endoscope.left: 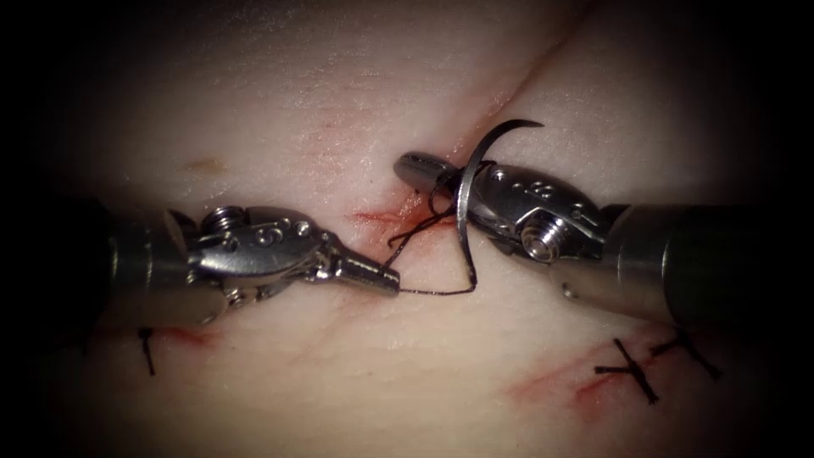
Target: Wound Closure
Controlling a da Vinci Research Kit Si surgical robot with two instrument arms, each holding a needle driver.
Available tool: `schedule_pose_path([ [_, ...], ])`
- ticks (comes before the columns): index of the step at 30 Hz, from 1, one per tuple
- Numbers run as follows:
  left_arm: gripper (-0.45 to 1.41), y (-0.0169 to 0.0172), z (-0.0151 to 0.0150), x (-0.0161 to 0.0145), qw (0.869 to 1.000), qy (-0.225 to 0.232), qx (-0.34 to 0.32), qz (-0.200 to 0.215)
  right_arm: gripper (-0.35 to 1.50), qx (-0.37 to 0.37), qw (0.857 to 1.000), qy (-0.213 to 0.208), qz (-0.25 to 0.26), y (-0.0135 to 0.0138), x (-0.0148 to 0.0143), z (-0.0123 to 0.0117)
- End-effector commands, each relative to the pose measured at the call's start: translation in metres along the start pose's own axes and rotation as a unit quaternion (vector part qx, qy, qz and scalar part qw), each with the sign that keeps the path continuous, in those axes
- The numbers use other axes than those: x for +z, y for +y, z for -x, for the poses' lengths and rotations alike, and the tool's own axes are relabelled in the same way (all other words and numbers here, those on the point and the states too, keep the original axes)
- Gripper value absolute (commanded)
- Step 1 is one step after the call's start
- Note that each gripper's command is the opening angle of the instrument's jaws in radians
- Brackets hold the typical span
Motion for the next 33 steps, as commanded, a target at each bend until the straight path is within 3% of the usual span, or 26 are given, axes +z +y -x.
schedule_pose_path([
  [1, -0.45, -0.0003, 0.0006, 0.0002, 1.0, -0.002, -0.011, 0.007, -0.35, -0.009, 1.0, -0.001, -0.001, -0.0008, 0.0005, 0.0006],
  [7, -0.45, -0.0008, -0.0003, -0.0028, 0.993, 0.008, -0.108, 0.036, -0.35, -0.035, 0.999, 0.0, 0.004, -0.0016, -0.0002, 0.0008],
  [10, -0.45, -0.0015, -0.0017, -0.0054, 0.973, 0.033, -0.219, 0.062, -0.35, -0.054, 0.998, 0.005, 0.006, -0.0023, -0.0007, 0.0009],
  [16, -0.45, -0.0037, -0.0034, -0.0078, 0.95, 0.042, -0.303, 0.065, -0.35, -0.073, 0.997, 0.015, 0.01, -0.0034, -0.0011, 0.0011],
  [24, -0.45, -0.0091, -0.0049, -0.0097, 0.943, 0.052, -0.327, -0.043, -0.35, -0.082, 0.996, 0.024, 0.013, -0.005, -0.0014, 0.0016],
  [33, -0.45, -0.0129, -0.0067, -0.0089, 0.961, 0.065, -0.223, -0.148, -0.35, -0.088, 0.995, 0.033, 0.019, -0.0064, -0.002, 0.0023],
])
